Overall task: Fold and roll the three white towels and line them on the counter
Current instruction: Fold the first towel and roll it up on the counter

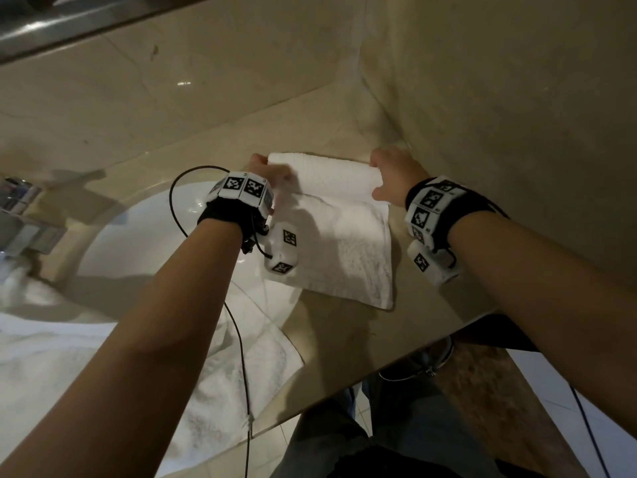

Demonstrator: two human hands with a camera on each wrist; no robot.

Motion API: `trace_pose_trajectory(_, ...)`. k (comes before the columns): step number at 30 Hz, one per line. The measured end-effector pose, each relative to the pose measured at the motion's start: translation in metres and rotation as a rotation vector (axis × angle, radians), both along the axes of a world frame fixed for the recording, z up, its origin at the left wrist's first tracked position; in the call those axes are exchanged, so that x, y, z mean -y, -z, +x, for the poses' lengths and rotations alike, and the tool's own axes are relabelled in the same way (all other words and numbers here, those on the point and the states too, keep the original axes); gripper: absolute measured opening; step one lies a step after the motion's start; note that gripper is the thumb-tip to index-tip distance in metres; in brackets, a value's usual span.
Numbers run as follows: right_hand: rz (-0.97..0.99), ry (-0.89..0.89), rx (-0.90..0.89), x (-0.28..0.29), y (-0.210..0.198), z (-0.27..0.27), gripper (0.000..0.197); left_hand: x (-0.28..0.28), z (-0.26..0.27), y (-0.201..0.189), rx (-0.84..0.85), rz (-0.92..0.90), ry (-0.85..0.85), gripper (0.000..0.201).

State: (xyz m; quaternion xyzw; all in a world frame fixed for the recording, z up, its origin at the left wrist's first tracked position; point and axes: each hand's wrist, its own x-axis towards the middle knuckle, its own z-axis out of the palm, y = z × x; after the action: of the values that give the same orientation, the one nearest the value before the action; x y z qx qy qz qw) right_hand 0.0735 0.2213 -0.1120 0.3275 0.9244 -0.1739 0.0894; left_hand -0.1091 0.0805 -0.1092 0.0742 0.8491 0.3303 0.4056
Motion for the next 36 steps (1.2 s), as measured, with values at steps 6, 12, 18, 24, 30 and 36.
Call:
trace_pose_trajectory(6,0.288,-0.178,0.114,0.025,0.002,0.006,0.05,0.009,0.011,0.005,0.022,0.114,-0.012,0.065)
trace_pose_trajectory(12,0.294,-0.214,0.036,0.025,0.002,0.017,0.034,0.023,0.015,0.006,0.035,0.186,0.056,0.066)
trace_pose_trajectory(18,-0.106,-0.078,-0.039,0.025,-0.006,0.008,0.015,0.028,0.014,0.007,-0.174,0.139,0.156,0.062)
trace_pose_trajectory(24,-0.14,-0.028,0.011,0.021,-0.005,0.008,0.038,0.032,0.02,0.016,-0.432,0.069,0.282,0.064)
trace_pose_trajectory(30,-0.032,-0.019,0.163,0.002,-0.006,-0.005,0.078,0.02,0.026,0.02,-0.462,0.041,0.416,0.069)
trace_pose_trajectory(36,0.217,-0.065,0.216,-0.02,-0.003,-0.007,0.044,0.0,0.026,0.022,-0.556,0.05,0.708,0.077)
